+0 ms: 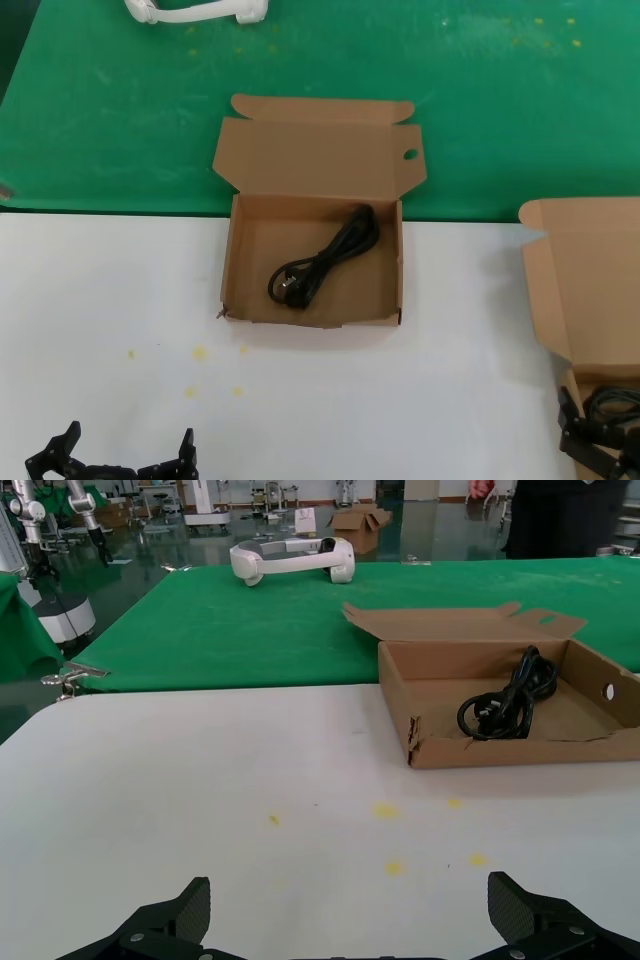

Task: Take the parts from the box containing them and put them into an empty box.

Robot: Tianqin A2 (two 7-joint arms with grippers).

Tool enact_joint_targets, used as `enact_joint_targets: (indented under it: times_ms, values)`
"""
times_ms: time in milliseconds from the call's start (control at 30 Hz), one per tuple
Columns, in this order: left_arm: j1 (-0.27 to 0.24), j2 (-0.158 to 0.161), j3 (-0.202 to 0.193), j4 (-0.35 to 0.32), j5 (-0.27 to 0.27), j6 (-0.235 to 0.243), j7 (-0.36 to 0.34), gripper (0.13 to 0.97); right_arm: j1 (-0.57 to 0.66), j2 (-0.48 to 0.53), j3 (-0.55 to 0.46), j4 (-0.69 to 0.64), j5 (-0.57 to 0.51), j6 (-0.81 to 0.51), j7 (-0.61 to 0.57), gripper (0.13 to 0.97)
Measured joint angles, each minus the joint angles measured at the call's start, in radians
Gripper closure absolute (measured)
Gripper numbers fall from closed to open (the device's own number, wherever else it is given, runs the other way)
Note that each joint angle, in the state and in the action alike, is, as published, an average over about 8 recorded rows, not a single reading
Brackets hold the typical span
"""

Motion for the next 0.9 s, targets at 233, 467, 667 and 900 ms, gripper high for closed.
enact_joint_targets:
  times_ms: [233, 467, 667, 900]
  values:
    - [0.000, 0.000, 0.000, 0.000, 0.000, 0.000, 0.000, 0.132, 0.000, 0.000, 0.000, 0.000, 0.000, 0.000, 0.000, 0.129]
    - [0.000, 0.000, 0.000, 0.000, 0.000, 0.000, 0.000, 0.132, 0.000, 0.000, 0.000, 0.000, 0.000, 0.000, 0.000, 0.129]
    - [0.000, 0.000, 0.000, 0.000, 0.000, 0.000, 0.000, 0.132, 0.000, 0.000, 0.000, 0.000, 0.000, 0.000, 0.000, 0.129]
    - [0.000, 0.000, 0.000, 0.000, 0.000, 0.000, 0.000, 0.132, 0.000, 0.000, 0.000, 0.000, 0.000, 0.000, 0.000, 0.129]
